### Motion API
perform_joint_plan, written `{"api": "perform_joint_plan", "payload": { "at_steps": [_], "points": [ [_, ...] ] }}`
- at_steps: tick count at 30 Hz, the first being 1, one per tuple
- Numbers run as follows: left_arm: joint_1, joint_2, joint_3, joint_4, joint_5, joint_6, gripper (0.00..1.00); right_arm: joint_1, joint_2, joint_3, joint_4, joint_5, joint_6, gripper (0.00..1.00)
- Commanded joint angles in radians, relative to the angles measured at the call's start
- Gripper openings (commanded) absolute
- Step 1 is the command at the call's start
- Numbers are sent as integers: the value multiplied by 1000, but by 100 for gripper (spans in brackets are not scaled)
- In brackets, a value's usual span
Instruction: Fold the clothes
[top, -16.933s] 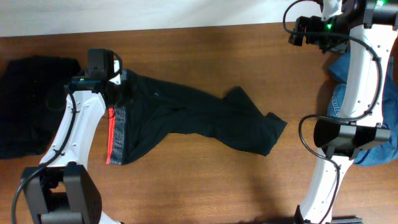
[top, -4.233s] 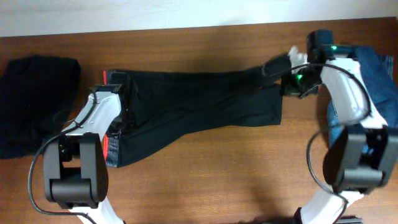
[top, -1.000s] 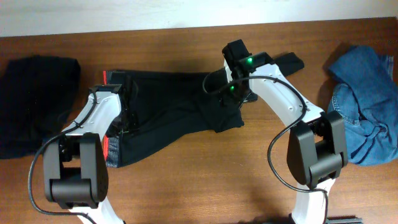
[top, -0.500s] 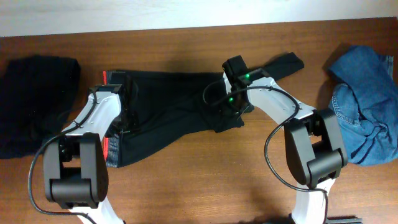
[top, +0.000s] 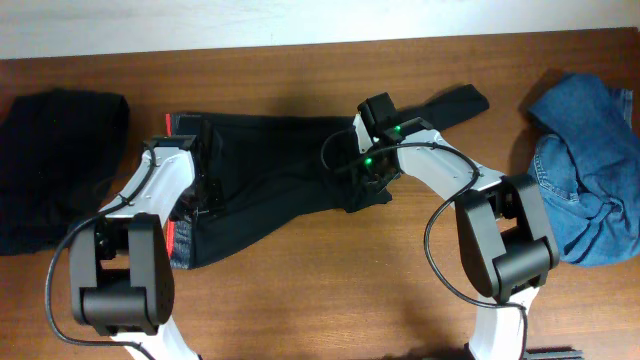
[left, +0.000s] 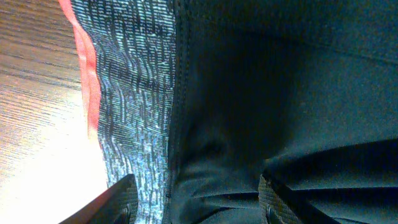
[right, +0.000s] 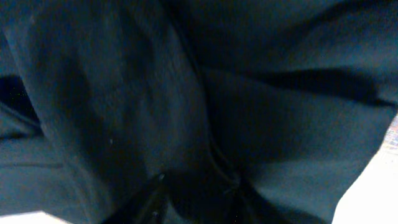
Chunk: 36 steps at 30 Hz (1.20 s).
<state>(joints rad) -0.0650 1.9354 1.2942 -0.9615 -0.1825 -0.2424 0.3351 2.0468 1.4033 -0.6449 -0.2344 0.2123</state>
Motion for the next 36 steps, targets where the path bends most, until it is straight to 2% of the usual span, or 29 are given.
{"api": "perform_joint_plan", "payload": {
  "at_steps": [1, 2, 4, 5, 14, 23, 28, 36],
  "points": [
    [2, -15, 17, -2, 11, 5, 62, 2, -30, 3, 3, -24, 6, 31],
    [2, -15, 17, -2, 11, 4, 62, 1, -31, 7, 2, -24, 6, 25],
    [2, -15, 17, -2, 11, 5, 62, -2, -32, 22, -6, -24, 6, 7],
    [2, -15, 17, -2, 11, 5, 62, -6, -32, 34, -16, -24, 6, 4],
    [2, -15, 17, -6, 11, 5, 62, -120, -44, 197, -228, 5, 3, 4],
    [2, -15, 17, -5, 11, 5, 62, -300, -49, 265, -431, 203, -81, 4],
    [2, -15, 17, -6, 11, 5, 62, -382, -49, 265, -472, 335, -86, 4],
    [2, -15, 17, -10, 11, 5, 62, -441, -49, 262, -478, 310, -111, 4]
  ]
}}
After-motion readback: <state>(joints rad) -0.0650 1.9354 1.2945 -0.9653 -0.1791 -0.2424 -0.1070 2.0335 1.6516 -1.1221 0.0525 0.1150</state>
